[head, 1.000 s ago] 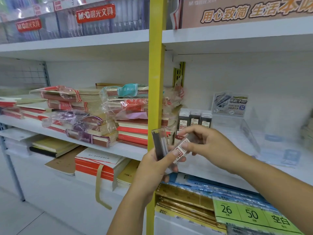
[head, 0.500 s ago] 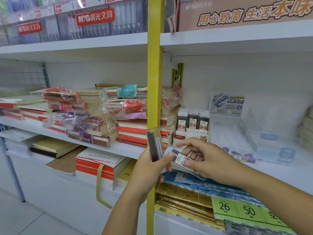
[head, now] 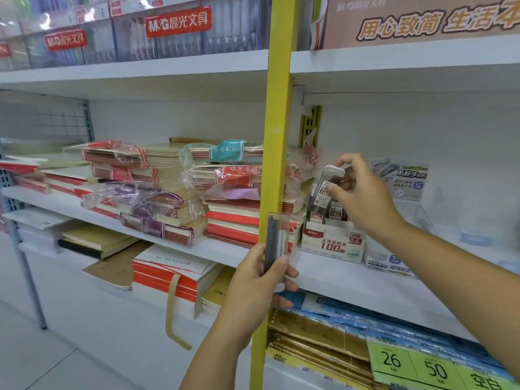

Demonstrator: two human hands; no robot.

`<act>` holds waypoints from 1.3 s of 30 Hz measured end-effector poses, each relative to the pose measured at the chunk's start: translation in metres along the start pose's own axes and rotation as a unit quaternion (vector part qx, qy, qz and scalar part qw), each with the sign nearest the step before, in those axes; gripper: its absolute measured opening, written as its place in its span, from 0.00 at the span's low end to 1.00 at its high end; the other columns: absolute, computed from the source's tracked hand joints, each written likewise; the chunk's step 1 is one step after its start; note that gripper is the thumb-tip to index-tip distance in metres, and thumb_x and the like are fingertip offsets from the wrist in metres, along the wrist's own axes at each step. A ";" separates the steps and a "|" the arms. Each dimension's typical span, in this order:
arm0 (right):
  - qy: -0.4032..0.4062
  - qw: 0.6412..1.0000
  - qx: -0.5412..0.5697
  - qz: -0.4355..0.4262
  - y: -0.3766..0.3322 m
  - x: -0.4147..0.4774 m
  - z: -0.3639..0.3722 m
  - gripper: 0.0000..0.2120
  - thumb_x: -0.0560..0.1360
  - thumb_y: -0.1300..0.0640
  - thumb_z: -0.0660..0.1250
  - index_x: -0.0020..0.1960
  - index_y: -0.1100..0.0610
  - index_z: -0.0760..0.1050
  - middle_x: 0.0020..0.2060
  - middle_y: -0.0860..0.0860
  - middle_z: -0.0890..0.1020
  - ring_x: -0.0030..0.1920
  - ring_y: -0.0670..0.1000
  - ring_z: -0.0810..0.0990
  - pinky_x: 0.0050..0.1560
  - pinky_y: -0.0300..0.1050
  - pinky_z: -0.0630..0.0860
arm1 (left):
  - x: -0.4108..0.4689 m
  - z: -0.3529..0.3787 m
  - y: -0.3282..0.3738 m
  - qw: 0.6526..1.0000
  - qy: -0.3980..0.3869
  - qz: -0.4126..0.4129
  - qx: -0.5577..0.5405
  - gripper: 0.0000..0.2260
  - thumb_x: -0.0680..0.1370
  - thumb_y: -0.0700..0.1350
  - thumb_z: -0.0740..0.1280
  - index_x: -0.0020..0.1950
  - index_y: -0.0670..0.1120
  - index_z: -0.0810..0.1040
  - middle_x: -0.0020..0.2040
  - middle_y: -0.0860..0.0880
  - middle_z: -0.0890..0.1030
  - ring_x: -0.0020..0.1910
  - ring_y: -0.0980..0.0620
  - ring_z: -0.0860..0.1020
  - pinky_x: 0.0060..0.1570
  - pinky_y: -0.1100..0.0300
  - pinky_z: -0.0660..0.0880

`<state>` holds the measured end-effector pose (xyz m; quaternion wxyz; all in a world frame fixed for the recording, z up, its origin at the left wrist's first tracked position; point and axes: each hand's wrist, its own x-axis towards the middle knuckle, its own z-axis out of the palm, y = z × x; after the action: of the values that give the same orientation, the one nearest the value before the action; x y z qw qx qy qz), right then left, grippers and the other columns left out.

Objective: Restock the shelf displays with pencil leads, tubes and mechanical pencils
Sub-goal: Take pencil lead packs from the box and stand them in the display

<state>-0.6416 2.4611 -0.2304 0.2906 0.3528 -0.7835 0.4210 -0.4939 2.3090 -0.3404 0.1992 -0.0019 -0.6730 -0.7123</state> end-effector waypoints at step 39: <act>-0.197 0.954 0.149 0.169 0.005 -0.123 -0.035 0.18 0.72 0.60 0.73 0.50 0.37 0.79 0.48 0.34 0.82 0.48 0.37 0.80 0.48 0.33 0.78 | 0.002 0.046 -0.006 0.995 0.042 -0.004 -0.085 0.16 0.75 0.36 0.74 0.59 0.47 0.76 0.51 0.47 0.87 0.50 0.50 0.85 0.42 0.64 0.80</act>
<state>-0.5683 2.5307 -0.3083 -0.0008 0.3300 -0.8017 0.4984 -0.5091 2.3525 -0.3411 0.2236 0.0133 -0.6009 -0.7673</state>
